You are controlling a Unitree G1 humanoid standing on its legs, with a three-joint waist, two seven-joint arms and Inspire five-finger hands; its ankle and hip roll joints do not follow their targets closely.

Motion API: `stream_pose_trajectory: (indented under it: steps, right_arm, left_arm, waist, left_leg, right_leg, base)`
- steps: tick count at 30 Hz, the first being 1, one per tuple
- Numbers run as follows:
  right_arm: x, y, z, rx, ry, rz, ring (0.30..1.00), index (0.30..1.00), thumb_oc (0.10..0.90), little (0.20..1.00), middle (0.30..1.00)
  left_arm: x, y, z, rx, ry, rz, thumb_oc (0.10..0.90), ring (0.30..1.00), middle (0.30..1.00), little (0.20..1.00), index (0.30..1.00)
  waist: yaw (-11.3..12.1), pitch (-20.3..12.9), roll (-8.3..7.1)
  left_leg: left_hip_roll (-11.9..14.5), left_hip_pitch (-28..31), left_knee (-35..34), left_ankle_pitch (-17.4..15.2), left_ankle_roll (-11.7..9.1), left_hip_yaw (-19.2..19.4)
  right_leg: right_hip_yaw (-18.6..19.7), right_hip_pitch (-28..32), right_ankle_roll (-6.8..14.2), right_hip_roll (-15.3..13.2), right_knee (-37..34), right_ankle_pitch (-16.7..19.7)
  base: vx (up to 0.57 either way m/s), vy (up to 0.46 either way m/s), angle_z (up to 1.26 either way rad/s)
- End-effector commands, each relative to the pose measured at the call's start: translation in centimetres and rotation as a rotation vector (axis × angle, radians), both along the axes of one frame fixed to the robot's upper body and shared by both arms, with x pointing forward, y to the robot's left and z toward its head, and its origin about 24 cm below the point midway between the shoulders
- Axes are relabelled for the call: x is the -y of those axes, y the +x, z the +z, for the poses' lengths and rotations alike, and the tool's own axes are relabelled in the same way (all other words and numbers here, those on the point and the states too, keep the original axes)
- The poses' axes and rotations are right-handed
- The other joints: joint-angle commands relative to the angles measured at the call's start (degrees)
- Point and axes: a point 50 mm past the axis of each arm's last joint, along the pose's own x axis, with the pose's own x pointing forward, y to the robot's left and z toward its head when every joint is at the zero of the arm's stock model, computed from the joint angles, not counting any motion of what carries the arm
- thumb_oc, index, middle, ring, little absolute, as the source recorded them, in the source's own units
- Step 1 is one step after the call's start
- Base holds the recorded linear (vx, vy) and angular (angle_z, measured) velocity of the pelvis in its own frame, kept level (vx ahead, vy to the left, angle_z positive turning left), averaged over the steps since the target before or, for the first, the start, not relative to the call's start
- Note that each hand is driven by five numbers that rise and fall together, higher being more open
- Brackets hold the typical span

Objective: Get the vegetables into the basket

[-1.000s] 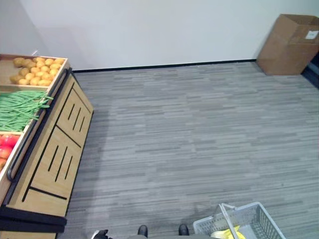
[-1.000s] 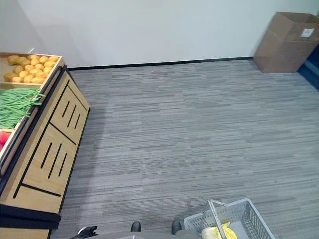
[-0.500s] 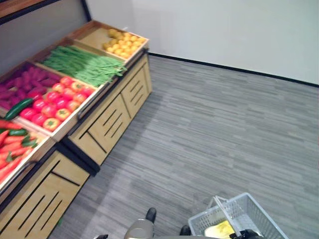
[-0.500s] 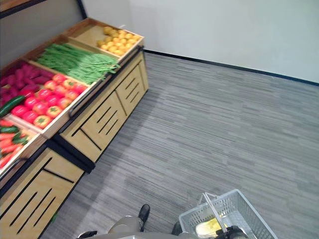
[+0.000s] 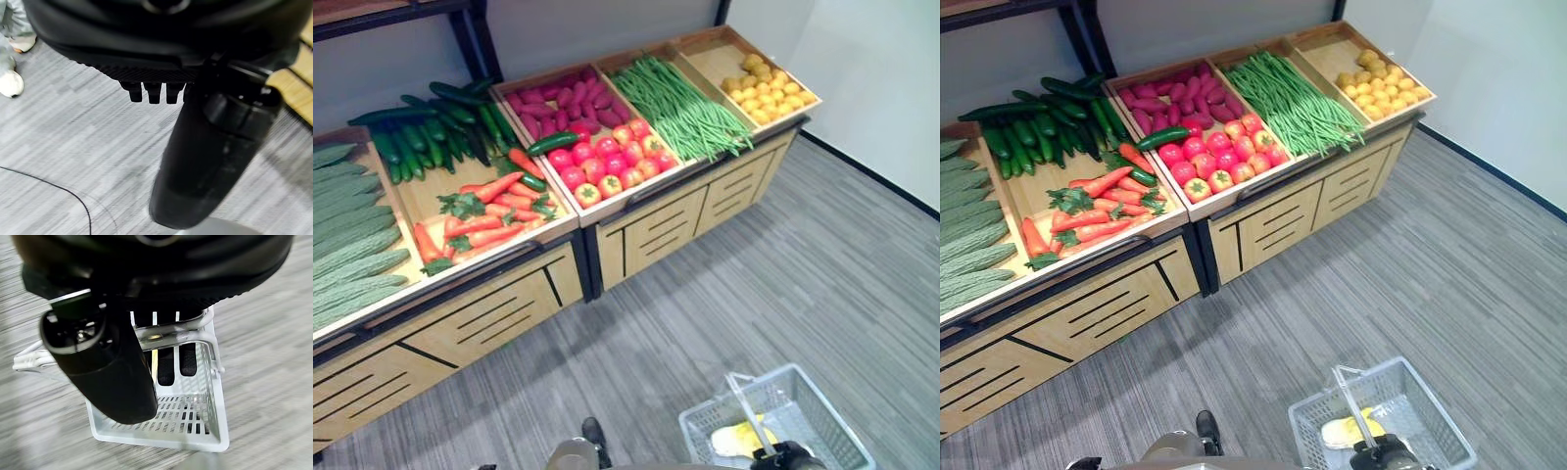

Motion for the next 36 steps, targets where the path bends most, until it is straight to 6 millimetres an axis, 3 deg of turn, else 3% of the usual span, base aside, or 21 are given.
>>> stream_pose_trajectory:
  steps: [1,11,13,15,17,18,19,20,21,22,24,27,29,36]
  right_arm:
    - [2.6,-0.1,0.8,-0.008,-0.078,-0.026,0.3,0.3,0.4,0.3,0.3]
    - [2.0,-0.9,0.4,-0.042,-0.064,-0.027,0.3,0.3,0.4,0.3,0.3]
    - [2.5,-1.8,0.5,-0.059,-0.069,-0.063,0.3,0.3,0.4,0.3,0.3]
    - [2.8,-2.4,0.5,-0.066,-0.07,-0.092,0.3,0.3,0.4,0.3,0.3]
    - [3.3,-3.0,0.6,-0.068,-0.075,-0.129,0.3,0.3,0.4,0.3,0.3]
    - [3.3,-2.9,0.6,-0.06,-0.071,-0.147,0.3,0.3,0.4,0.3,0.3]
    - [3.4,-2.9,0.6,-0.06,-0.071,-0.146,0.3,0.3,0.4,0.3,0.3]
    - [3.2,-3.1,0.5,-0.061,-0.064,-0.159,0.3,0.3,0.4,0.3,0.3]
    - [2.9,-3.7,0.3,-0.072,-0.048,-0.182,0.3,0.3,0.4,0.3,0.3]
    - [2.7,-4.6,0.1,-0.102,-0.045,-0.195,0.3,0.3,0.4,0.3,0.3]
    - [2.4,-4.8,0.0,-0.108,-0.04,-0.199,0.3,0.3,0.4,0.3,0.3]
    - [1.8,-6.1,-0.3,-0.136,-0.013,-0.23,0.3,0.3,0.4,0.3,0.3]
    - [1.9,-6.0,-0.3,-0.139,-0.022,-0.217,0.3,0.3,0.4,0.3,0.3]
    - [2.7,-5.9,0.0,-0.129,-0.045,-0.222,0.3,0.3,0.4,0.3,0.3]
  left_arm:
    - [1.2,1.4,-0.2,0.021,-0.019,-0.012,0.9,1.0,1.0,1.0,1.0]
    - [0.6,0.4,-0.2,-0.01,-0.006,0.005,0.9,1.0,1.0,1.0,1.0]
    - [0.6,0.4,-0.2,-0.01,-0.005,0.001,0.9,1.0,1.0,1.0,1.0]
    - [0.4,0.6,-0.1,-0.009,0.0,-0.013,0.9,1.0,1.0,1.0,1.0]
    - [0.5,1.7,0.1,0.009,0.008,-0.056,0.9,1.0,1.0,1.0,1.0]
    - [0.6,2.3,0.2,0.025,0.01,-0.074,0.9,1.0,1.0,1.0,1.0]
    - [0.6,2.3,0.2,0.025,0.009,-0.073,0.9,1.0,1.0,1.0,1.0]
    - [0.7,2.5,0.2,0.033,0.009,-0.082,0.9,1.0,1.0,1.0,1.0]
    - [0.6,2.5,0.3,0.029,0.011,-0.093,0.9,1.0,1.0,1.0,1.0]
    - [0.7,2.6,0.3,0.032,0.008,-0.101,0.9,1.0,1.0,1.0,1.0]
    - [0.6,3.0,0.4,0.041,0.013,-0.108,0.9,1.0,1.0,1.0,1.0]
    - [0.5,3.4,0.5,0.044,0.016,-0.131,0.9,1.0,1.0,1.0,1.0]
    - [0.8,3.1,0.3,0.043,0.006,-0.115,0.9,1.0,1.0,1.0,1.0]
    - [0.6,1.2,0.0,0.011,0.003,-0.041,0.9,1.0,1.0,1.0,1.0]
  waist:
    - [-0.2,0.0,1.6]
    - [1.0,-0.7,0.32]
    - [1.0,-1.0,0.02]
    - [0.0,-1.0,0.19]
    - [-2.3,0.0,0.86]
    - [-4.3,0.9,1.63]
    - [-4.1,0.7,1.67]
    - [-5.4,1.3,2.5]
    - [-7.3,1.2,3.64]
    - [-8.3,2.1,4.14]
    - [-9.3,3.2,3.33]
    - [-13.0,4.3,2.82]
    - [-12.3,4.0,2.17]
    - [-10.7,1.7,2.34]
  left_leg:
    - [7.9,0.0,-0.3,2.1,-9.0,-4.7]
    - [4.5,-0.3,-0.2,-1.0,-7.2,-5.9]
    - [2.6,-0.5,-0.2,-2.1,-6.2,-6.6]
    - [0.3,0.8,-1.5,-3.5,-4.7,-8.3]
    - [-2.0,2.0,-3.0,-4.3,-3.3,-11.3]
    - [-1.9,1.9,-3.5,-3.1,-2.8,-12.1]
    - [-1.8,1.8,-3.5,-3.0,-2.8,-11.8]
    - [-1.5,2.4,-4.0,-3.0,-2.9,-13.2]
    - [-0.7,3.4,-5.0,-2.8,-3.5,-14.9]
    - [-0.6,5.2,-5.7,-3.2,-4.2,-16.8]
    - [-1.2,6.4,-6.2,-3.8,-4.7,-18.2]
    - [-2.3,8.1,-6.7,-4.7,-5.0,-22.4]
    - [-2.7,8.2,-6.4,-4.8,-4.7,-22.2]
    - [-0.8,8.7,-6.0,-4.5,-5.7,-21.5]
  right_leg:
    - [-0.5,-1.9,-0.4,1.7,2.6,-2.5]
    - [-0.4,-0.1,2.0,-0.5,-0.1,0.1]
    - [-1.0,-0.3,3.3,-2.8,2.0,2.6]
    - [0.5,-2.4,4.3,-6.0,8.5,6.1]
    - [6.5,-6.2,5.1,-9.1,15.3,10.9]
    - [12.5,-10.1,3.6,-7.5,17.1,12.1]
    - [12.9,-10.5,3.6,-7.6,17.4,12.0]
    - [18.0,-12.4,2.9,-5.2,17.6,10.2]
    - [25.0,-15.4,1.3,-0.4,16.5,6.2]
    - [28.4,-17.9,0.7,1.7,11.8,3.1]
    - [29.3,-20.0,1.6,2.6,6.1,5.5]
    - [38.4,-23.7,2.4,8.1,2.4,7.5]
    - [36.3,-20.7,2.0,7.1,-0.1,8.0]
    - [36.5,-15.8,0.7,8.6,-4.1,6.6]
  base:
    - [0.09,0.112,0.31]
    - [0.08,0.105,0.05]
    - [0.12,0.195,0.01]
    - [0.12,0.226,0.21]
    - [0.08,0.204,0.49]
    - [-0.01,0.091,0.89]
    - [-0.02,0.056,1.07]
    - [0.1,0.029,0.95]
    - [0.25,0.03,0.91]
    - [0.3,-0.032,1.02]
    - [0.2,-0.078,0.93]
    - [0.15,-0.029,0.41]
    - [0.04,-0.043,1.05]
    - [0.05,-0.112,0.09]
